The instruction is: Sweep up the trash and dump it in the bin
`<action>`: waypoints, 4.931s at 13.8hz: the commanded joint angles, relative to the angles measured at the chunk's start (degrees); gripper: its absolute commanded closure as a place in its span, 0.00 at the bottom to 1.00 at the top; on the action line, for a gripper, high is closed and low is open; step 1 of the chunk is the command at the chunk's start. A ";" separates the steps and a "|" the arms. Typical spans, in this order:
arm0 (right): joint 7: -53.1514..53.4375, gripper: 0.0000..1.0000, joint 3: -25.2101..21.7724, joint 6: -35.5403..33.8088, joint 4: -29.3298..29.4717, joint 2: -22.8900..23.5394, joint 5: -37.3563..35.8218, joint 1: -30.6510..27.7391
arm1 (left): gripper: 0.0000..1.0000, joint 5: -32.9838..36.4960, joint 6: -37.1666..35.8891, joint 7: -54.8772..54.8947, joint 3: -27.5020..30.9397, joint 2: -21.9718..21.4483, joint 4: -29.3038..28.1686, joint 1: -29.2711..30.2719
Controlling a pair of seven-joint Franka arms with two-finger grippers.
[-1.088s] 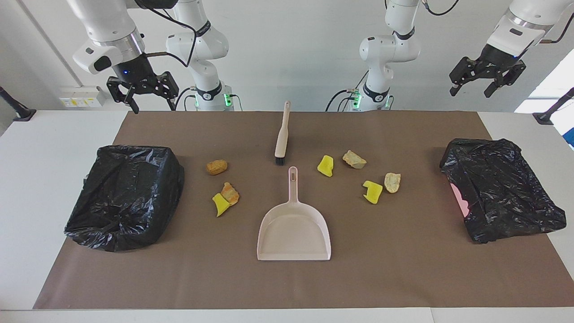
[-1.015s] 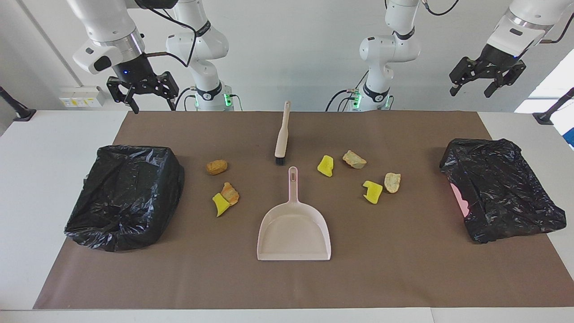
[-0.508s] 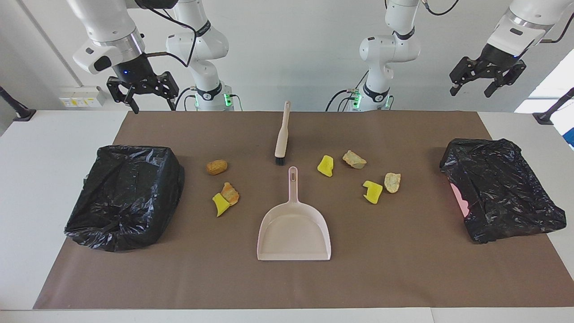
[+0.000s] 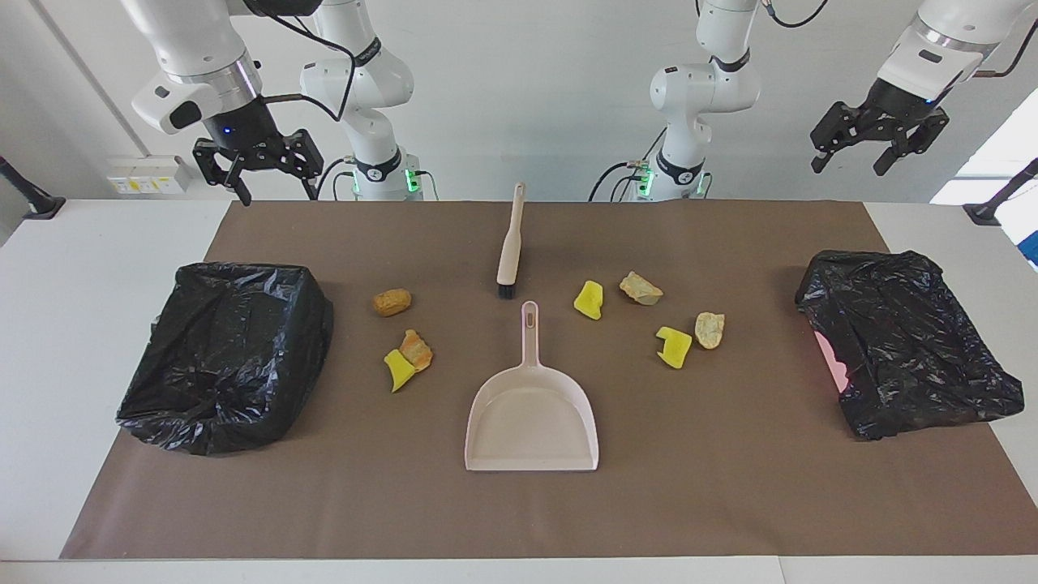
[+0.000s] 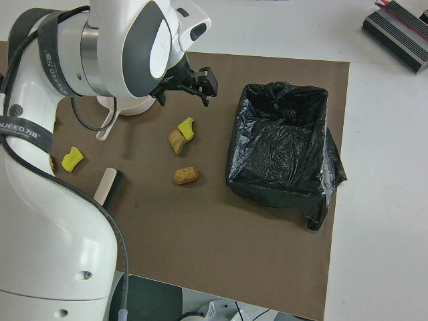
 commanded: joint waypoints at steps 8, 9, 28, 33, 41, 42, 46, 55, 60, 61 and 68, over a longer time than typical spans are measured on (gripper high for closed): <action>-1.31 0.00 0.20 0.53 -0.10 -0.41 1.07 -0.74 | 0.00 0.49 -0.03 -0.74 0.10 -1.34 -1.41 -0.25; -1.31 0.00 0.20 0.53 -0.10 -0.41 1.07 -0.74 | 0.00 0.49 -0.03 -0.74 0.10 -1.34 -1.41 -0.25; -1.31 0.00 0.20 0.53 -0.10 -0.41 1.07 -0.74 | 0.00 0.49 0.05 -0.83 0.01 -1.34 -1.58 -0.08; -1.31 0.00 0.20 0.53 -0.10 -0.41 1.07 -0.74 | 0.00 0.49 0.05 -0.13 -0.08 -1.34 -1.58 -0.25; -1.31 0.00 0.20 0.53 -0.10 -0.41 1.07 -0.74 | 0.00 -0.04 0.67 -0.74 -1.04 -3.70 -5.17 -2.36; -1.31 0.00 0.20 0.53 -0.10 -0.41 1.07 -0.74 | 0.00 -0.04 2.23 -0.65 -1.57 -5.02 -7.36 -3.93; -1.31 0.00 0.28 0.53 -0.10 -0.41 1.07 -0.74 | 0.00 -0.04 8.57 -0.83 -1.75 -10.73 -17.56 -13.67; -1.31 0.00 0.20 0.53 -0.10 -0.41 1.07 -0.74 | 0.00 -0.04 24.21 -22.87 -2.72 -11.27 -32.85 -38.55; -1.31 0.00 0.20 0.53 -0.10 -0.41 1.07 -0.74 | 0.00 -0.04 32.99 -32.80 -2.72 -8.46 -39.19 -49.02; -1.31 0.00 0.20 0.53 -0.10 -0.41 1.07 -0.74 | 0.00 -0.04 33.97 -34.91 -2.72 -6.46 -39.72 -51.12; -0.35 0.00 0.72 3.07 -1.95 -0.24 -0.07 0.14 | 0.00 -0.30 47.95 -48.38 -2.81 1.56 -45.17 -60.45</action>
